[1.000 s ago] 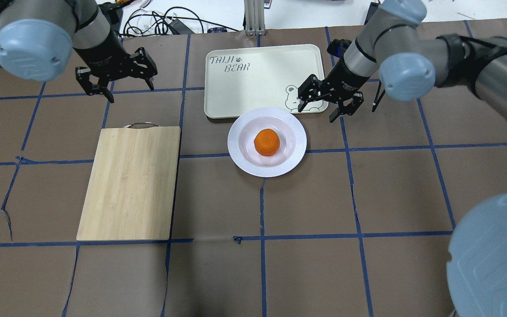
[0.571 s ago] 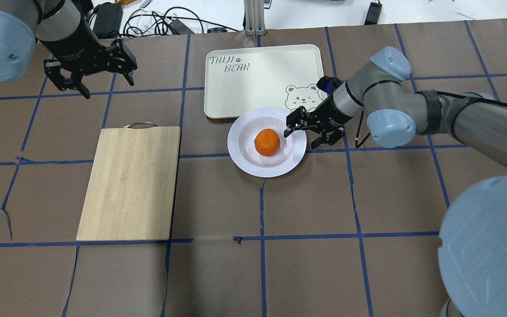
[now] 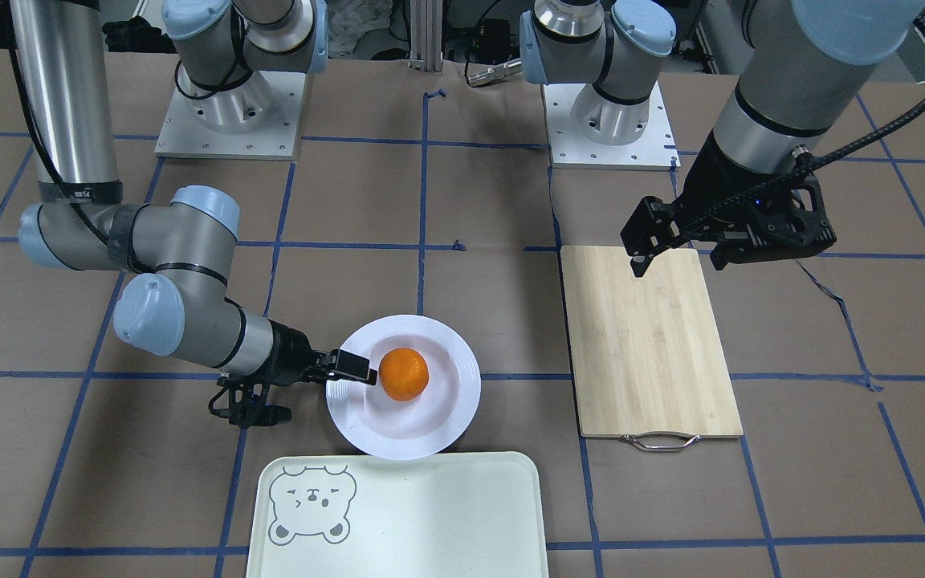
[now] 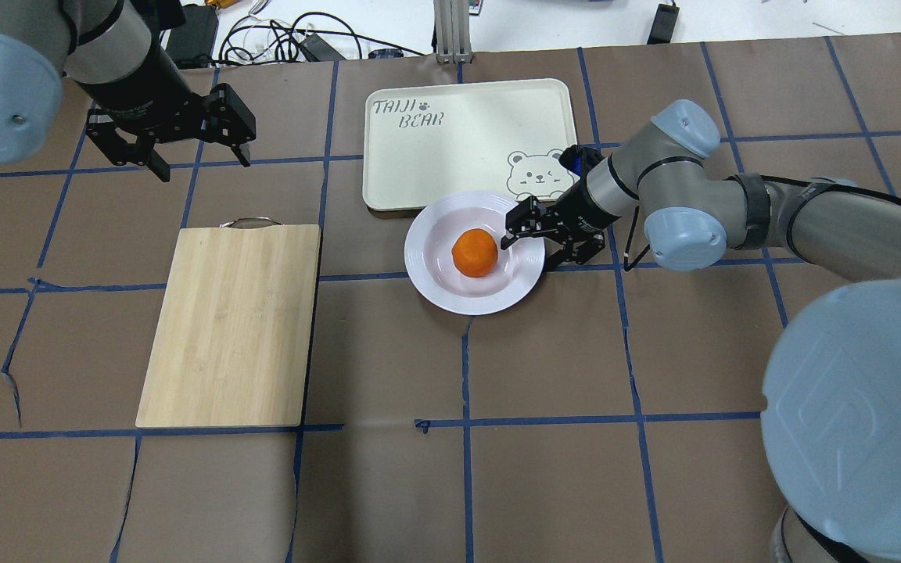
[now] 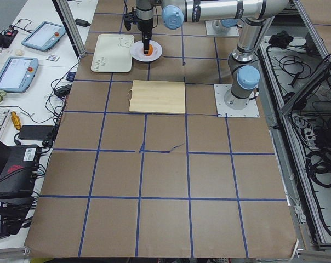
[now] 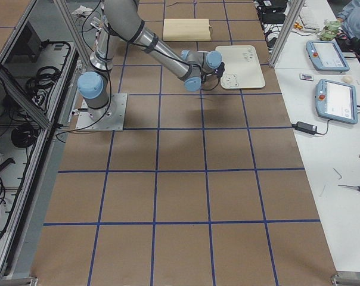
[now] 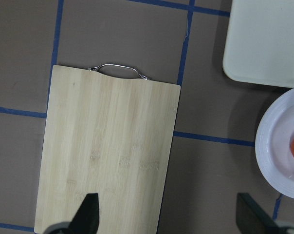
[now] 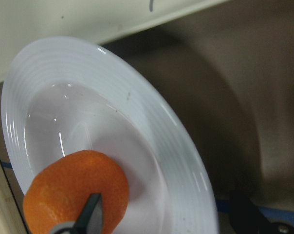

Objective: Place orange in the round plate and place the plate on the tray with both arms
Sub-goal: 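Close the right gripper on the plate rim nearest it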

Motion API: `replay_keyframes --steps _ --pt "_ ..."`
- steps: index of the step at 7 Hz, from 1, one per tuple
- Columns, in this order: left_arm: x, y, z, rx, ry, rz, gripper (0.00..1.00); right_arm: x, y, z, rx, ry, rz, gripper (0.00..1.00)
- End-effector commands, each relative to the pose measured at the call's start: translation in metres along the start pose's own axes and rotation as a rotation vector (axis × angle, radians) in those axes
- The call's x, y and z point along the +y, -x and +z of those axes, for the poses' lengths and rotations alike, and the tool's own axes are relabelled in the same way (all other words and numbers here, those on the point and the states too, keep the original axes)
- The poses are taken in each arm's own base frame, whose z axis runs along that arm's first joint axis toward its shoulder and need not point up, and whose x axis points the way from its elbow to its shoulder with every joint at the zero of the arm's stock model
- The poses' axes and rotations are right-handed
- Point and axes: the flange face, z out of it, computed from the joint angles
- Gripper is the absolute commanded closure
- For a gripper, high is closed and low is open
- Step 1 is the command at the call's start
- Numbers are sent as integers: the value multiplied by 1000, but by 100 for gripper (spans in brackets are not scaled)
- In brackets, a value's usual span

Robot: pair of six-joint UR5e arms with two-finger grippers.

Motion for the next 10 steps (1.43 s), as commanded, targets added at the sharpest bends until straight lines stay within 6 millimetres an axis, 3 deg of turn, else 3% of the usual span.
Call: replay_keyframes --steps 1,3,8,10 --pt "9 3 0 -8 24 15 0 -3 1 4 -13 -18 40 19" --pt "17 2 -10 -25 7 22 0 -3 0 10 -12 -15 52 30" --pt "26 0 -17 -12 8 23 0 -1 5 9 2 -19 57 80" --pt "27 1 -19 -16 3 25 0 -5 12 0 -7 -34 100 83"
